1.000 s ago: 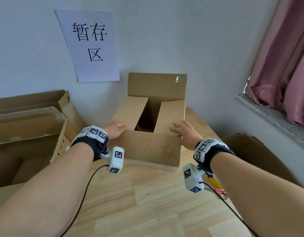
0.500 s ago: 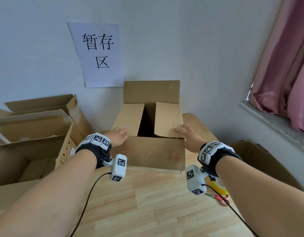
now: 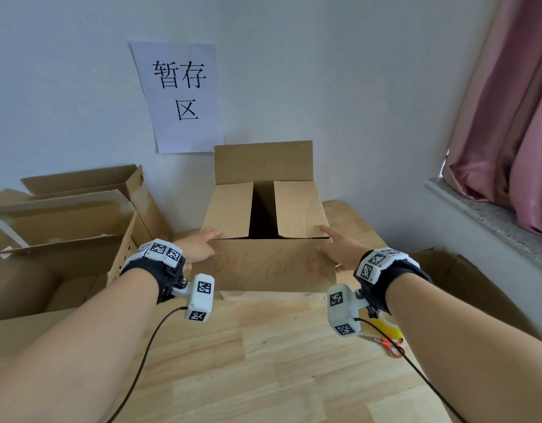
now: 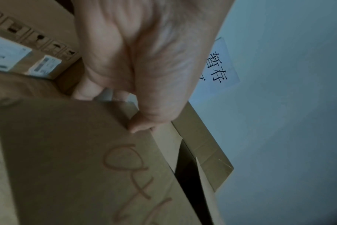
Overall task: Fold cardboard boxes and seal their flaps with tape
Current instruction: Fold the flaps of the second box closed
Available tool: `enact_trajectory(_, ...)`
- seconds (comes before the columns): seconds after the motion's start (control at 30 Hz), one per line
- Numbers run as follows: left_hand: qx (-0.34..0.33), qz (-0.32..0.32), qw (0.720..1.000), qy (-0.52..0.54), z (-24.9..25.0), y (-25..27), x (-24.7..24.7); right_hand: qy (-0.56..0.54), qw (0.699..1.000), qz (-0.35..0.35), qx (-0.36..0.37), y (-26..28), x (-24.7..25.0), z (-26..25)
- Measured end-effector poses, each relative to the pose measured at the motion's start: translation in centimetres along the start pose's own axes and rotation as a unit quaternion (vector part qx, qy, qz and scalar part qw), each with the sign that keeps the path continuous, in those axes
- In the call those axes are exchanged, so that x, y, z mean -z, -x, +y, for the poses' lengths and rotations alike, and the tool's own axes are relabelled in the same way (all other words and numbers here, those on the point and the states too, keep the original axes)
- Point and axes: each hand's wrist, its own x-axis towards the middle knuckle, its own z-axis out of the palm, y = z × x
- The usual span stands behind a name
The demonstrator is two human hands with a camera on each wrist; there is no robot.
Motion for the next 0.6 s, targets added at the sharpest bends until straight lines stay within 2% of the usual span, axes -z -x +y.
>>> enact_trajectory(0.17, 0.01, 0.052, 0.991, 0.127, -1.4, 0.8, 0.0, 0.023, 0.999, 0.028, 0.01, -0.8, -0.3, 0.1)
enact_trajectory(0.3, -0.008, 0.063, 0.974, 0.216, -2.0, 1.2, -0.2, 0.037, 0.999, 0.032, 0.006, -1.3, -0.4, 0.1)
enact_trajectory(0.5, -0.06, -0.045, 0.994, 0.08, -5.5, 1.7, 0.6, -0.008, 1.0, 0.02, -0.007, -1.3, 0.0, 0.1)
enact_trajectory(0.6, -0.087, -0.04, 0.994, 0.059, -5.9, 1.7, 0.7, -0.015, 1.0, 0.016, -0.01, -1.3, 0.0, 0.1)
